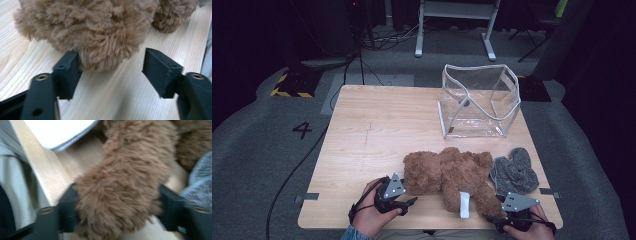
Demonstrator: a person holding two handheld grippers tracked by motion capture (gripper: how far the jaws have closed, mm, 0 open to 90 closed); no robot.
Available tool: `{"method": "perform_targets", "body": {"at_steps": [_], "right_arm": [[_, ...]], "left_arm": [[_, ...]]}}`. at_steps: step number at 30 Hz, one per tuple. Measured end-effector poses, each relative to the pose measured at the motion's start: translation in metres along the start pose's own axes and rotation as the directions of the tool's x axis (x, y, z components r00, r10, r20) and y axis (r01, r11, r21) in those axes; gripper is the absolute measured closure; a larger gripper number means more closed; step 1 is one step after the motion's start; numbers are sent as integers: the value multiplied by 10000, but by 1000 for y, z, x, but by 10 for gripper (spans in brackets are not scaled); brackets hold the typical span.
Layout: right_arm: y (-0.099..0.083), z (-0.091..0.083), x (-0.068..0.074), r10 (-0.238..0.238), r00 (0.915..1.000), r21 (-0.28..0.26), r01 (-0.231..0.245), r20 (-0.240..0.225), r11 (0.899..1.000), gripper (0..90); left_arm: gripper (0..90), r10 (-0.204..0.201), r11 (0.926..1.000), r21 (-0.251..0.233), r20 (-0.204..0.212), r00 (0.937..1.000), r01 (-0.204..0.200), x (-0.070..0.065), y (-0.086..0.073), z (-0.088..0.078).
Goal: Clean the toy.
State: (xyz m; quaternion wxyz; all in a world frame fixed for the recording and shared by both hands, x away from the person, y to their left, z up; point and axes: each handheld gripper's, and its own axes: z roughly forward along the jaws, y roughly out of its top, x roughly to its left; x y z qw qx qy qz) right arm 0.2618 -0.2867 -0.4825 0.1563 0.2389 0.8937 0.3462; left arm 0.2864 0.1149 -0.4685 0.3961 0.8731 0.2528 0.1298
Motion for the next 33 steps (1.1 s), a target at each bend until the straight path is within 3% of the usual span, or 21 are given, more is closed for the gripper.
{"method": "perform_targets", "body": {"at_steps": [4,7,11,15,22,23,33], "right_arm": [[1,-5,-7,468,9984,-122,-472,-324,9988,564],[5,-10,-7,459,9982,-145,-465,-396,9988,621],[11,-18,-6,484,9976,-233,-496,-505,9985,633],[17,-28,-7,406,9977,-610,-439,-550,9972,633],[30,-47,-7,528,9959,-1044,-604,-741,9927,633],[35,-56,-7,488,9960,-1312,-583,-744,9896,632],[47,-84,-3,1013,9879,-1635,-1198,-1172,9792,627]], "left_arm": [[474,148,9999,69,-314,9994,-146,0,2,1],[637,12,10000,14,-421,9991,-11,1,4,-4],[769,147,9998,167,-473,9988,-139,-1,8,-10],[827,230,9990,399,-392,9990,-214,-3,10,-14],[870,89,9997,206,-42,10000,-88,-5,14,-33],[870,-31,9999,147,228,9997,28,-7,15,-41],[870,-301,9995,166,968,9948,286,-13,24,-64]]}}
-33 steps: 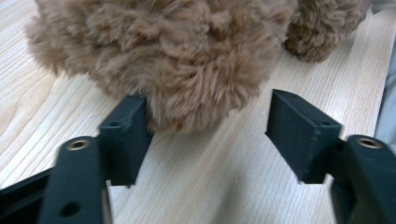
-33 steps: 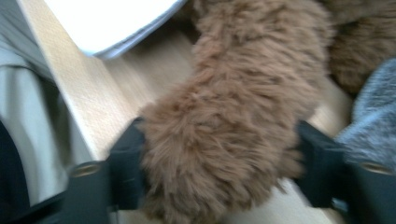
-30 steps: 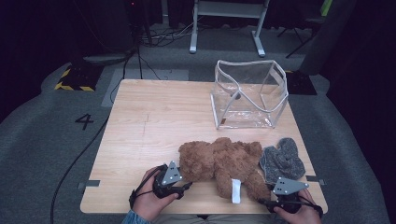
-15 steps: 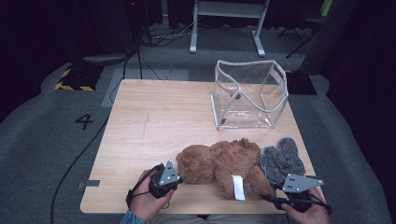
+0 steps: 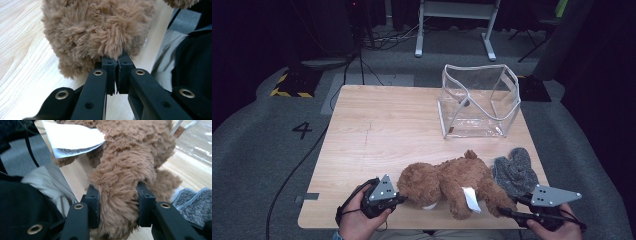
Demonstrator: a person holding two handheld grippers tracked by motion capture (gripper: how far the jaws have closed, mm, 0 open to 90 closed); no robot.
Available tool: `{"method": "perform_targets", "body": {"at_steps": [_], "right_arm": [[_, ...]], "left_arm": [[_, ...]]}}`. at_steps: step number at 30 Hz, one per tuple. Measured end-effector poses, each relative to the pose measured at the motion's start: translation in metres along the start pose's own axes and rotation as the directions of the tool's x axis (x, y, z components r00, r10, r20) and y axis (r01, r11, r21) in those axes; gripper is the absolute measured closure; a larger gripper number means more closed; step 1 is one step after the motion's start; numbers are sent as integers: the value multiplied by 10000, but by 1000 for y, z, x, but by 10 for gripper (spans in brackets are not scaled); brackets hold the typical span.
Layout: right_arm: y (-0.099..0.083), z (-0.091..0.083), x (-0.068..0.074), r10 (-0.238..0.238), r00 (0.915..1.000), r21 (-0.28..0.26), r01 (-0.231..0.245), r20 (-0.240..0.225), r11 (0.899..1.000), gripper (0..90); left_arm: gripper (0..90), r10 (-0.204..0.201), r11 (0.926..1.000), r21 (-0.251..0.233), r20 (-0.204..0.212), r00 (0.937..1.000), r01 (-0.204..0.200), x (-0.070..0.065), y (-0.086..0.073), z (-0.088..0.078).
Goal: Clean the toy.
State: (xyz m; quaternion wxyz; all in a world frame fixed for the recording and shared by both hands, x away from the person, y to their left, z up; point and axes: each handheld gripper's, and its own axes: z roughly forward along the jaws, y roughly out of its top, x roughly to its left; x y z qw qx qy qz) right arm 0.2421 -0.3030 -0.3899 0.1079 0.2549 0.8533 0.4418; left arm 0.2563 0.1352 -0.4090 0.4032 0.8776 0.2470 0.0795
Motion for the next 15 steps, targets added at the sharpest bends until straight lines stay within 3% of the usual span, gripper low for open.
{"method": "perform_targets", "body": {"at_steps": [9,12,15], "right_arm": [[21,-28,9,324,9991,-599,-341,-286,9976,629],[25,-32,11,564,9979,-681,-584,-318,9960,628],[28,-30,6,642,9976,-739,-659,-251,9951,628]], "left_arm": [[877,-31,9996,-264,364,9993,40,-9,7,-21],[881,-17,9994,-340,344,9994,29,-7,7,-23],[882,-336,9990,-277,225,9992,342,-1,5,-15]]}}
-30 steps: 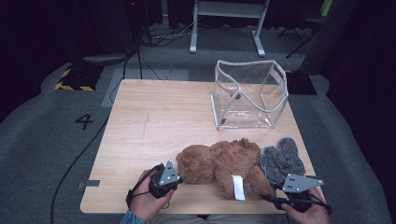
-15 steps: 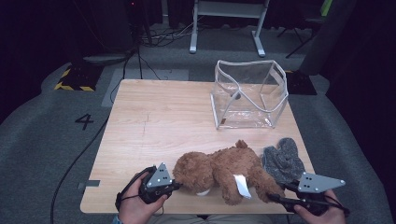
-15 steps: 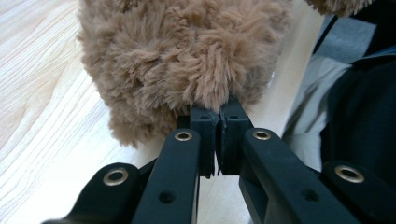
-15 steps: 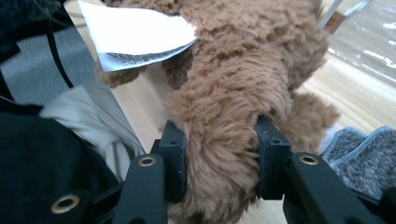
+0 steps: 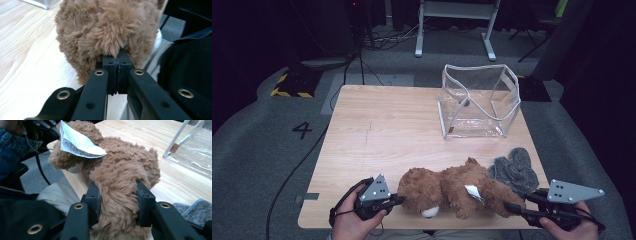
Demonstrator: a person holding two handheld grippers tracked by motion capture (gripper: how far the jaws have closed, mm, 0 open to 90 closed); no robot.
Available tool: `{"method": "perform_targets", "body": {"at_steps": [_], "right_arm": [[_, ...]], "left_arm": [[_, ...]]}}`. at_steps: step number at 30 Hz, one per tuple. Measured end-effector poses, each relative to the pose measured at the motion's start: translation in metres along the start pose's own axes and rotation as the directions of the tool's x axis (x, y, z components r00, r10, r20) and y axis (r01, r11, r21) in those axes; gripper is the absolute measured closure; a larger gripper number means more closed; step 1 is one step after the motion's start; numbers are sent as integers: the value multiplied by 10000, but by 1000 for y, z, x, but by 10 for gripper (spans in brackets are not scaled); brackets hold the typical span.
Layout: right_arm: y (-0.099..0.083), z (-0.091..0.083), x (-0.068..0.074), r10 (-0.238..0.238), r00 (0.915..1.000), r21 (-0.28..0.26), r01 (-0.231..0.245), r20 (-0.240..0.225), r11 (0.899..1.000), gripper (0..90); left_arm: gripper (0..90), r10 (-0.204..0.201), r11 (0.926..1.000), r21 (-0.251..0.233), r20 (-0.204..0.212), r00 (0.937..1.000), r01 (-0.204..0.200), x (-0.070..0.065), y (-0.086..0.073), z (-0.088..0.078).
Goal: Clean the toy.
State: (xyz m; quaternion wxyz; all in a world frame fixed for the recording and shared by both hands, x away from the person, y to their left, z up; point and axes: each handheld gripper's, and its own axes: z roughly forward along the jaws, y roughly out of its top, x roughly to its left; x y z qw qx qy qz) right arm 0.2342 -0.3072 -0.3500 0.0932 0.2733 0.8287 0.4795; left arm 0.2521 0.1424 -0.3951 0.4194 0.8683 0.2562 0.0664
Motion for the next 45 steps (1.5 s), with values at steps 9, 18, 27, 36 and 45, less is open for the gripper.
{"method": "perform_targets", "body": {"at_steps": [9,18,27,36,45], "right_arm": [[0,44,-35,209,9991,-171,-203,370,9996,599],[-17,77,-56,-308,9990,21,307,337,9995,599],[-25,81,-57,-510,9979,79,508,387,9987,586],[-22,71,-60,-725,9933,-158,742,900,9971,379],[-35,38,-99,-683,9403,1012,363,3334,9942,295]], "left_arm": [[875,-858,9963,-139,-841,9928,849,36,-14,29],[381,-303,9937,-1111,-1702,9849,114,46,-13,39],[701,18,9974,-712,-1474,9891,-125,42,-2,48],[827,424,9980,-395,-1590,9864,-493,34,-4,56],[827,375,9978,-485,-1673,9852,-462,34,-5,58]]}}
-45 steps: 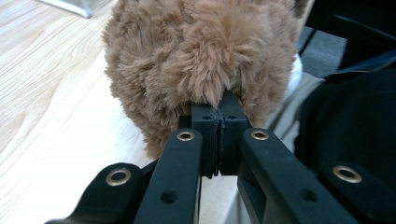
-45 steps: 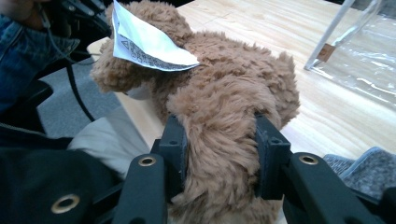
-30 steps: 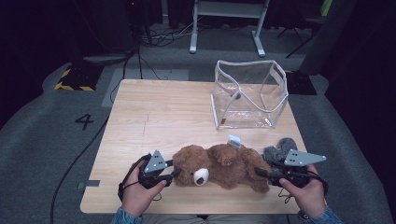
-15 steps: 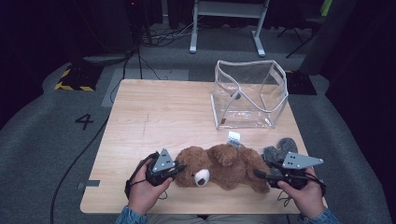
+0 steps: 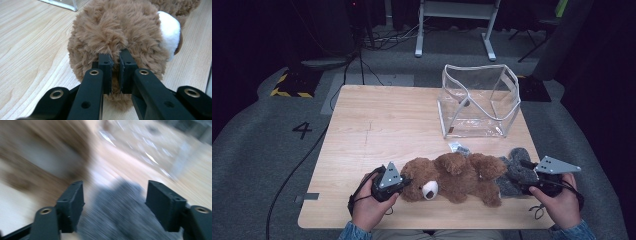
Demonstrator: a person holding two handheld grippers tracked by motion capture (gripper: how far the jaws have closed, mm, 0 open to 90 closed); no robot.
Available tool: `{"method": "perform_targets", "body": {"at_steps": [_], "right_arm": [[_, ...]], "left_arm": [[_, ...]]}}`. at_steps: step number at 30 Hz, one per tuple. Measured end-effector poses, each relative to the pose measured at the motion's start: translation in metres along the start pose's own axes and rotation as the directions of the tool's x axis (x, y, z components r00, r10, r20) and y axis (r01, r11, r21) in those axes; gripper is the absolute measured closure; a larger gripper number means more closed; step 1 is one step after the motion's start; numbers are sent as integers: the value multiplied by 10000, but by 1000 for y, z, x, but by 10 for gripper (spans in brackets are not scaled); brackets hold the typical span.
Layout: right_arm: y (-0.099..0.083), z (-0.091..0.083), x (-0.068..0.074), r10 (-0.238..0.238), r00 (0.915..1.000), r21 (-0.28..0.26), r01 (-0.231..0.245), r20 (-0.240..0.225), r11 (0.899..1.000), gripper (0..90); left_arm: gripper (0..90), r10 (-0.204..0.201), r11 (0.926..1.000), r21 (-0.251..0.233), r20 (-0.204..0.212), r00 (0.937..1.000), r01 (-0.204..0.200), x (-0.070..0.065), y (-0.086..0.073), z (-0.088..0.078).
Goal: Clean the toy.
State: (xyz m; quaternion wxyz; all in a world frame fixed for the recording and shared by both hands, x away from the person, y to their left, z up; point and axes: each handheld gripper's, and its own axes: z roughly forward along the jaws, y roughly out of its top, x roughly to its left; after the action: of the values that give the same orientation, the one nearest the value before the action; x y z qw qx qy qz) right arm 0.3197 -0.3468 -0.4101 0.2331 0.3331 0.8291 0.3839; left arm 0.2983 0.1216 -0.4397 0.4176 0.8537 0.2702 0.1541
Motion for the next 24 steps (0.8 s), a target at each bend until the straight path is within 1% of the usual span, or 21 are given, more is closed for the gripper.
{"method": "perform_targets", "body": {"at_steps": [1,2,3,4,5,7,9,10,11,12,13,14,15,16,17,18,19,20,21,23,24], "right_arm": [[-6,6,-6,-116,9994,480,100,316,9988,275],[-12,12,-11,-75,9988,905,31,488,9959,252],[-12,12,-11,-75,9988,905,31,488,9959,252],[-18,20,-16,-39,9984,1263,-34,573,9920,228],[-29,36,-23,236,9986,1793,-317,471,9833,206],[-35,47,-26,285,9986,2057,-370,443,9779,196],[-39,58,-27,250,9985,2585,-370,496,9653,185],[-41,63,-28,174,9983,2742,-320,555,9612,201],[-43,66,-29,262,9983,2904,-400,512,9561,197],[-44,69,-31,564,9970,2878,-693,530,9552,193],[-45,70,-33,853,9952,2861,-957,486,9534,221],[-46,70,-35,1042,9938,2861,-1106,374,9518,300],[-45,68,-36,1159,9928,2835,-1201,318,9514,441],[-44,66,-36,971,9949,2853,-1009,273,9531,611],[-43,64,-37,821,9964,3004,-848,214,9500,655],[-42,62,-37,839,9963,3067,-847,159,9480,703],[-42,62,-37,839,9963,3067,-847,159,9480,703],[-41,58,-36,868,9962,2961,-826,-12,9516,734],[-39,55,-36,905,9959,2833,-864,-13,9551,737],[-31,45,-32,848,9964,2232,-832,24,9712,739],[-24,38,-29,714,9974,1893,-705,21,9794,739]], "left_arm": [[826,8,10000,2,-7,10000,-8,0,0,0],[826,-45,10000,-36,8,10000,45,0,0,0],[826,-45,10000,-36,8,10000,45,0,0,0],[826,-41,10000,-38,12,10000,41,0,0,0],[826,-22,10000,-23,8,10000,22,0,0,0],[826,-45,10000,-35,28,10000,45,1,0,0],[825,-43,10000,-37,26,10000,43,1,-1,0],[825,-44,10000,-37,34,10000,44,1,-1,0],[825,-47,10000,-39,50,10000,48,1,-1,0],[825,-45,10000,-72,73,10000,46,1,-1,0],[825,-44,10000,-54,73,10000,45,1,-1,0],[825,-43,10000,-74,77,10000,44,1,-1,0],[825,-37,10000,-72,72,10000,38,1,-1,0],[825,-35,10000,-72,76,10000,36,2,-1,0],[825,-35,10000,-54,77,10000,35,2,-1,0],[825,-38,10000,-76,80,10000,39,2,-1,0],[825,-38,10000,-76,80,10000,39,2,-1,0],[825,-73,9999,-98,87,9999,74,1,-1,0],[825,-44,10000,-68,89,10000,44,2,-1,0],[825,-56,10000,-51,88,9999,56,2,-1,0],[825,-7,10000,-54,14,10000,7,2,-1,0]]}}
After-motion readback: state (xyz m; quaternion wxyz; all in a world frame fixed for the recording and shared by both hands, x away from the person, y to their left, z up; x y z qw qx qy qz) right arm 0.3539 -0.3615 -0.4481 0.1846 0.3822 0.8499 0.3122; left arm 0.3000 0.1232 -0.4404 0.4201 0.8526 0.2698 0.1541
